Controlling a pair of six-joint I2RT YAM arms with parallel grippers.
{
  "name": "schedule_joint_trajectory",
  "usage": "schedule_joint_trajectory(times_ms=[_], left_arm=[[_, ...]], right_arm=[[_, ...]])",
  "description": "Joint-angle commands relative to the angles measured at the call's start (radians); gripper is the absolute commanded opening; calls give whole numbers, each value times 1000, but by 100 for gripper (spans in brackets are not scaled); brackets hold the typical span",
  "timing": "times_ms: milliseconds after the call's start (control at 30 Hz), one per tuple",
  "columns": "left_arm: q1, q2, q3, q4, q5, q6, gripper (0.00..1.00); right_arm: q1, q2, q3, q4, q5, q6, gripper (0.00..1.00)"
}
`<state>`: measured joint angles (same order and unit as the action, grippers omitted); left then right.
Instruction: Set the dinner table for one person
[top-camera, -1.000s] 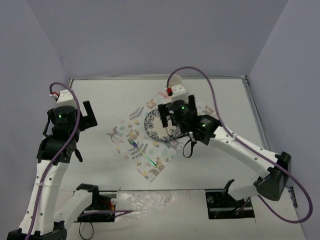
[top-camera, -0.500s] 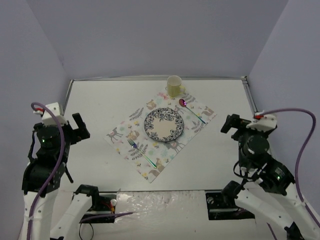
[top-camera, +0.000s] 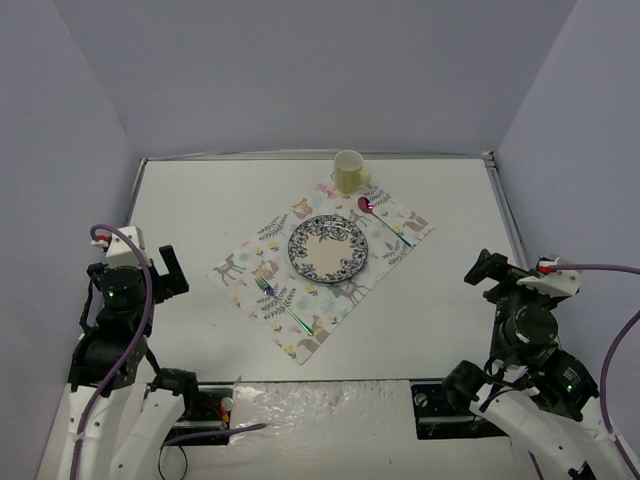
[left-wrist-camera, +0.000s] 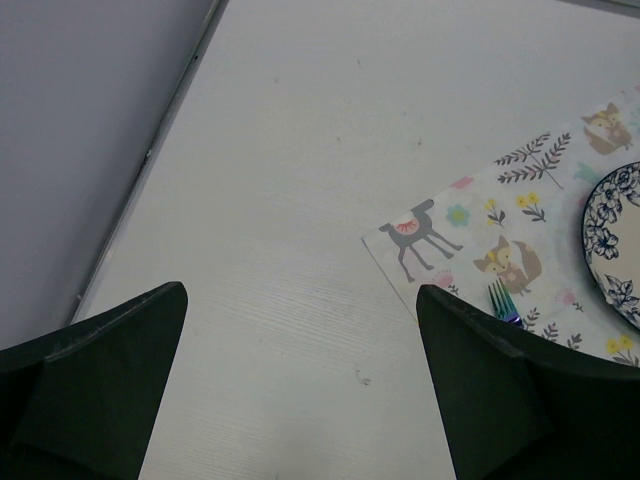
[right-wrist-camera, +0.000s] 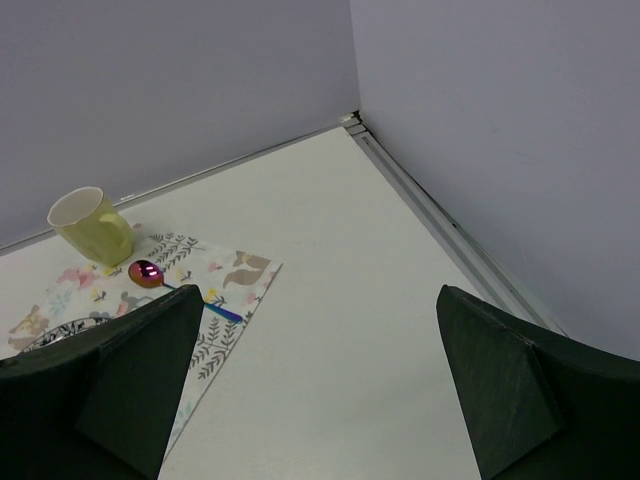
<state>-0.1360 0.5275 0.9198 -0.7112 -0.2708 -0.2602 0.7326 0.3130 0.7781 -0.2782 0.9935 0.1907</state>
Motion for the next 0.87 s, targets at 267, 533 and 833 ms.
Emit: schedule_joint_trajectory(times_ms=[267,533,833], left_arm=[[36,20,-90,182,-71,-1,97],[33,26,-96,185,-59,-1,97],[31,43,-99,187,-49,0,97]], right_arm=[[-1,-43,-28,51,5,15,100],[-3,0,-18,51,-5,21,100],[-4,-25,-18,53,-18,12,100]])
